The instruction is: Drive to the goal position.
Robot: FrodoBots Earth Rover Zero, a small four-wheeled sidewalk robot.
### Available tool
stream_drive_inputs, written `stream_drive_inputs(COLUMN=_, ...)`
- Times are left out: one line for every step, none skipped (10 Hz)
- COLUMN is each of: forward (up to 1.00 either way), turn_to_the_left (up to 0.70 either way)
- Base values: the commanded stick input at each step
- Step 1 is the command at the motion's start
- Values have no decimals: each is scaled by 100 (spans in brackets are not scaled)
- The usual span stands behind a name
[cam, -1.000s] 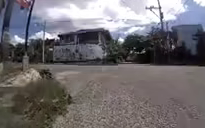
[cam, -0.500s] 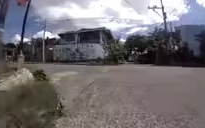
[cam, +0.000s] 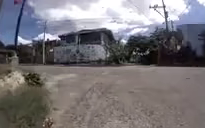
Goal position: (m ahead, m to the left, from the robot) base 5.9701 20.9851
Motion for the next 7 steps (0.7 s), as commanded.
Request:
stream_drive_inputs(forward=70, turn_to_the_left=0)
stream_drive_inputs(forward=70, turn_to_the_left=0)
stream_drive_inputs(forward=70, turn_to_the_left=14)
stream_drive_inputs(forward=70, turn_to_the_left=28)
stream_drive_inputs(forward=70, turn_to_the_left=30)
stream_drive_inputs(forward=70, turn_to_the_left=32)
stream_drive_inputs(forward=70, turn_to_the_left=34)
